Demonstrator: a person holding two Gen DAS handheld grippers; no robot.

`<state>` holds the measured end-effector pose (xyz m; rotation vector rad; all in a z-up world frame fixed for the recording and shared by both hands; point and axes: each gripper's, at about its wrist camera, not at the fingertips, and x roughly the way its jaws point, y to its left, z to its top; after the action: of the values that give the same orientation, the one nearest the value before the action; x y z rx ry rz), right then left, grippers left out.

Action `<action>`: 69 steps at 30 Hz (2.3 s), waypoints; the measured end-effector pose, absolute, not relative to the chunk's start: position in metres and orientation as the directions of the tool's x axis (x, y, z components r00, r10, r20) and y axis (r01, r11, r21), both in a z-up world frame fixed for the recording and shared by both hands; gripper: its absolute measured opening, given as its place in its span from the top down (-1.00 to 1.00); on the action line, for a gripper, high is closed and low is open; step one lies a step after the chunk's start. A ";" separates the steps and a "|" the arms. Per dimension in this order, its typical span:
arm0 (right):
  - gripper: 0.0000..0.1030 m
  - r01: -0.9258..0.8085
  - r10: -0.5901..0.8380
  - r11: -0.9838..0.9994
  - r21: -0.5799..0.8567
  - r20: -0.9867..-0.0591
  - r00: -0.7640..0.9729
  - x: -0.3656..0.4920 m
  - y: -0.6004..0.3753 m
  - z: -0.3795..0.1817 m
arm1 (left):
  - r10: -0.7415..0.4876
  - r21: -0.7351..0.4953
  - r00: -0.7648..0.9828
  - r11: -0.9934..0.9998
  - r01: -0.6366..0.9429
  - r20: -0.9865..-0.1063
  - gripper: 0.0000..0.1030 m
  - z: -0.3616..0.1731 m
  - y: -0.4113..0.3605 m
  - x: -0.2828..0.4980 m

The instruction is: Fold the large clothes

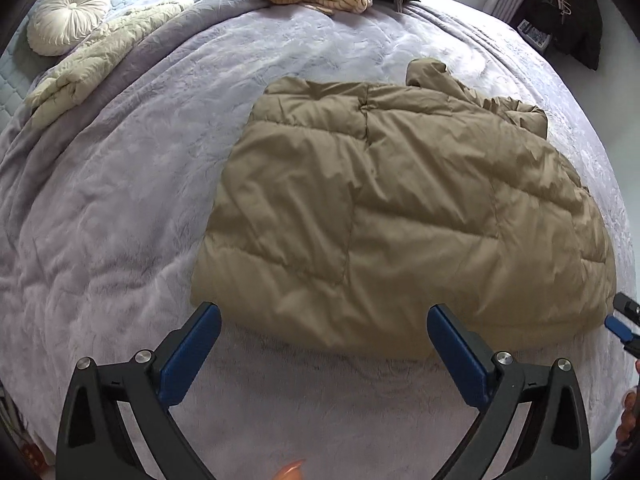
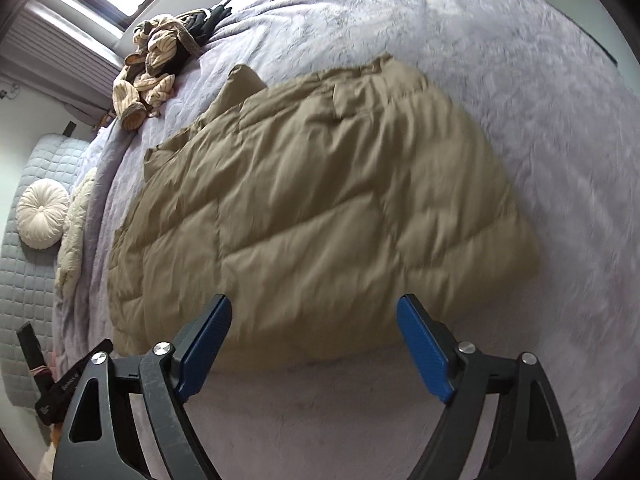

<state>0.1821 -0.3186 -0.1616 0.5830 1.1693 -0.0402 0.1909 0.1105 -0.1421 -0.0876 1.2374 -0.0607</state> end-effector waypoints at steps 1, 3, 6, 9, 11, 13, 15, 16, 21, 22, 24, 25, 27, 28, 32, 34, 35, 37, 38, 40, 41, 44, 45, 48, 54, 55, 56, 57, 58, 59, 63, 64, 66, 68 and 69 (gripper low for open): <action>-0.69 0.324 0.277 0.848 0.419 -0.872 0.403 0.179 -0.316 -0.163 | -0.088 -0.094 0.322 0.996 -0.004 -0.943 -1.00 -0.143 0.111 0.190; -0.71 0.322 0.300 0.843 0.431 -0.873 0.384 0.173 -0.310 -0.169 | -0.084 -0.090 0.312 0.996 -0.003 -0.946 -1.00 -0.145 0.111 0.188; -0.71 0.334 0.322 0.831 0.446 -0.873 0.365 0.166 -0.305 -0.175 | -0.078 -0.080 0.308 0.997 0.006 -0.948 -1.00 -0.145 0.110 0.184; -0.71 0.346 0.368 0.803 0.485 -0.861 0.351 0.161 -0.300 -0.181 | -0.112 -0.108 0.288 0.994 0.027 -0.951 -1.00 -0.148 0.110 0.181; -0.71 0.350 0.413 0.782 0.515 -0.850 0.328 0.158 -0.295 -0.187 | -0.124 -0.122 0.281 0.992 0.024 -0.952 -1.00 -0.149 0.110 0.178; -0.71 0.370 0.428 0.769 0.521 -0.850 0.308 0.154 -0.293 -0.194 | -0.144 -0.146 0.268 0.989 0.014 -0.953 -1.00 -0.152 0.112 0.177; -0.71 0.395 0.451 0.742 0.542 -0.839 0.303 0.150 -0.295 -0.200 | -0.154 -0.160 0.257 0.987 -0.001 -0.954 -1.00 -0.156 0.114 0.175; -0.71 0.410 0.463 0.724 0.555 -0.831 0.308 0.147 -0.297 -0.203 | -0.157 -0.163 0.252 0.987 -0.004 -0.955 -1.00 -0.158 0.114 0.174; -0.72 0.466 0.484 0.664 0.585 -0.811 0.330 0.135 -0.312 -0.213 | -0.210 -0.221 0.247 0.975 -0.019 -0.946 -1.00 -0.166 0.120 0.171; -0.72 0.474 0.490 0.650 0.594 -0.804 0.336 0.134 -0.315 -0.215 | -0.253 -0.270 0.245 0.962 -0.037 -0.936 -1.00 -0.168 0.124 0.170; -0.72 0.493 0.512 0.609 0.622 -0.782 0.355 0.132 -0.322 -0.220 | -0.318 -0.348 0.242 0.933 -0.095 -0.917 -1.00 -0.174 0.133 0.170; -0.72 0.502 0.529 0.577 0.644 -0.763 0.371 0.131 -0.325 -0.223 | -0.327 -0.362 0.240 0.924 -0.122 -0.914 -1.00 -0.177 0.136 0.170; -0.72 0.513 0.547 0.534 0.672 -0.737 0.396 0.130 -0.330 -0.227 | -0.346 -0.388 0.236 0.907 -0.163 -0.908 -1.00 -0.184 0.141 0.171; -0.72 0.519 0.549 0.523 0.676 -0.733 0.402 0.130 -0.332 -0.229 | -0.356 -0.399 0.237 0.901 -0.168 -0.904 -1.00 -0.185 0.141 0.170; -0.72 0.528 0.562 0.483 0.698 -0.710 0.425 0.132 -0.337 -0.236 | -0.458 -0.510 0.254 0.836 -0.204 -0.852 -1.00 -0.198 0.149 0.173; -0.72 0.517 0.582 0.444 0.731 -0.675 0.454 0.134 -0.338 -0.238 | -0.500 -0.557 0.261 0.795 -0.241 -0.826 -1.00 -0.207 0.155 0.177; -0.72 0.513 0.588 0.433 0.741 -0.664 0.463 0.138 -0.339 -0.239 | -0.518 -0.578 0.266 0.774 -0.258 -0.813 -1.00 -0.213 0.157 0.180; -0.72 0.505 0.596 0.407 0.761 -0.641 0.485 0.145 -0.343 -0.244 | -0.527 -0.589 0.270 0.759 -0.278 -0.806 -1.00 -0.223 0.158 0.186; -0.72 0.505 0.597 0.396 0.767 -0.633 0.493 0.147 -0.345 -0.247 | -0.522 -0.585 0.270 0.762 -0.278 -0.809 -1.00 -0.227 0.158 0.189; -0.72 0.506 0.604 0.355 0.786 -0.606 0.518 0.154 -0.347 -0.254 | -0.517 -0.583 0.280 0.765 -0.272 -0.809 -1.00 -0.233 0.158 0.194; -0.72 0.506 0.607 0.337 0.794 -0.594 0.527 0.157 -0.348 -0.257 | -0.520 -0.590 0.290 0.761 -0.270 -0.804 -1.00 -0.235 0.157 0.197; -0.72 0.501 0.617 0.282 0.818 -0.555 0.558 0.166 -0.350 -0.270 | -0.538 -0.620 0.320 0.735 -0.274 -0.780 -1.00 -0.239 0.157 0.209; -0.73 0.498 0.621 0.262 0.826 -0.540 0.568 0.169 -0.350 -0.274 | -0.541 -0.629 0.331 0.726 -0.280 -0.773 -1.00 -0.239 0.158 0.213; -0.73 0.472 0.637 0.197 0.859 -0.478 0.604 0.180 -0.349 -0.283 | -0.550 -0.655 0.368 0.694 -0.298 -0.750 -1.00 -0.241 0.160 0.226; -0.73 0.429 0.638 0.210 0.879 -0.455 0.621 0.205 -0.346 -0.293 | -0.503 -0.630 0.391 0.695 -0.347 -0.771 -1.00 -0.256 0.154 0.247; -0.73 0.433 0.633 0.221 0.874 -0.466 0.618 0.210 -0.345 -0.296 | -0.491 -0.617 0.387 0.705 -0.349 -0.780 -0.98 -0.259 0.151 0.248; -0.73 0.440 0.628 0.226 0.869 -0.476 0.616 0.212 -0.345 -0.299 | -0.475 -0.602 0.385 0.718 -0.350 -0.791 -0.90 -0.258 0.149 0.249; -0.72 0.451 0.624 0.225 0.864 -0.483 0.615 0.213 -0.344 -0.300 | -0.462 -0.593 0.394 0.730 -0.341 -0.795 -0.51 -0.255 0.146 0.249; -0.69 0.463 0.621 0.220 0.859 -0.489 0.613 0.214 -0.344 -0.301 | -0.481 -0.609 0.398 0.727 -0.317 -0.781 -0.04 -0.252 0.144 0.251; -0.45 0.474 0.618 0.214 0.854 -0.494 0.611 0.213 -0.344 -0.302 | -0.506 -0.631 0.399 0.716 -0.301 -0.765 0.16 -0.249 0.142 0.252; 0.37 0.469 0.625 0.209 0.858 -0.486 0.611 0.210 -0.347 -0.300 | -0.532 -0.650 0.419 0.728 -0.217 -0.736 0.62 -0.225 0.140 0.251; 0.41 0.455 0.627 0.209 0.865 -0.476 0.617 0.209 -0.346 -0.297 | -0.536 -0.652 0.424 0.731 -0.200 -0.730 0.63 -0.218 0.141 0.250; 0.53 0.432 0.629 0.212 0.877 -0.461 0.627 0.208 -0.345 -0.289 | -0.545 -0.659 0.437 0.734 -0.164 -0.716 0.64 -0.203 0.143 0.245; 0.57 0.405 0.636 0.211 0.890 -0.439 0.634 0.206 -0.344 -0.281 | -0.562 -0.671 0.441 0.729 -0.134 -0.699 0.64 -0.190 0.145 0.238; 0.58 0.392 0.639 0.216 0.894 -0.433 0.636 0.205 -0.344 -0.277 | -0.567 -0.672 0.440 0.730 -0.122 -0.696 0.64 -0.184 0.143 0.238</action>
<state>0.2046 -0.3440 -0.2774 1.4016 0.9422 0.2121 0.2375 0.1433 -0.1843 -0.7317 1.1015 -0.3094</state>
